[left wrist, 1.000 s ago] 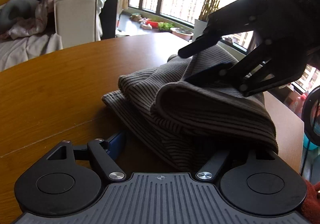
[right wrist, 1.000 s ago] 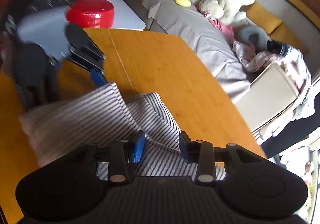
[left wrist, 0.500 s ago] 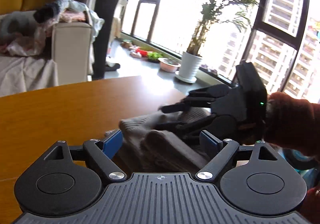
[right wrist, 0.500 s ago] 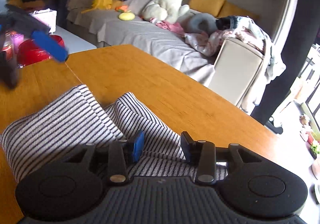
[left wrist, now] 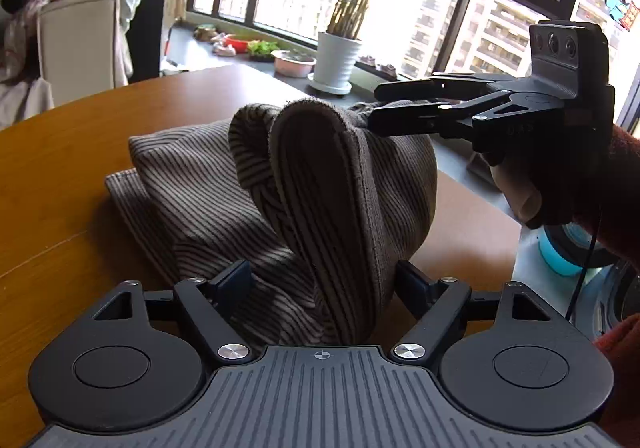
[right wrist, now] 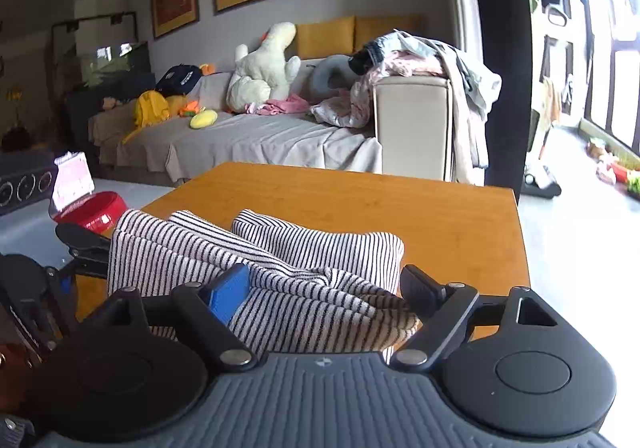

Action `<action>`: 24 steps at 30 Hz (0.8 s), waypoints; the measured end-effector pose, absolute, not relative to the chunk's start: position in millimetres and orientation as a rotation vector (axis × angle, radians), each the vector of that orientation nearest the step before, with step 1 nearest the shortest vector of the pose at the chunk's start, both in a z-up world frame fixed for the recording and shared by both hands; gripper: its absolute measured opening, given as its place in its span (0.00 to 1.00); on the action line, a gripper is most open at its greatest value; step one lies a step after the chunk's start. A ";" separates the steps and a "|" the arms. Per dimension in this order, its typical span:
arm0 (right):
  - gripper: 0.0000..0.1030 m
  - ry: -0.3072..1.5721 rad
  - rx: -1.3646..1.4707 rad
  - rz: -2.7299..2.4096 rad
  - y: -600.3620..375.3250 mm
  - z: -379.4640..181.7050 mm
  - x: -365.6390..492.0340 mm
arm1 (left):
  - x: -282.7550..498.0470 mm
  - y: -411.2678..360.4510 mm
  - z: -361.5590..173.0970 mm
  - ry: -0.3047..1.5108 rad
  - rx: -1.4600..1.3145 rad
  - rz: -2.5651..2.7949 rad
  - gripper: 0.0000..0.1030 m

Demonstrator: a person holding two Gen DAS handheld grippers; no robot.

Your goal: Fold clothes

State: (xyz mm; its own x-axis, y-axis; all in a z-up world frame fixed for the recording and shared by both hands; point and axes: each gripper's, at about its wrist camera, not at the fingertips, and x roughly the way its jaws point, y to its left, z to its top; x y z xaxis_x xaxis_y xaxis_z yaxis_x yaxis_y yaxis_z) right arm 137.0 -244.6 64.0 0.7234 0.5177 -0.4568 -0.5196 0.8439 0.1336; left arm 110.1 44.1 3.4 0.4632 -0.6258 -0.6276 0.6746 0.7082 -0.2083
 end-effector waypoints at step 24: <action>0.21 0.497 0.190 0.654 -248.8 31.5 141.4 | 97.9 32.7 22.3 0.692 0.009 -0.828 0.31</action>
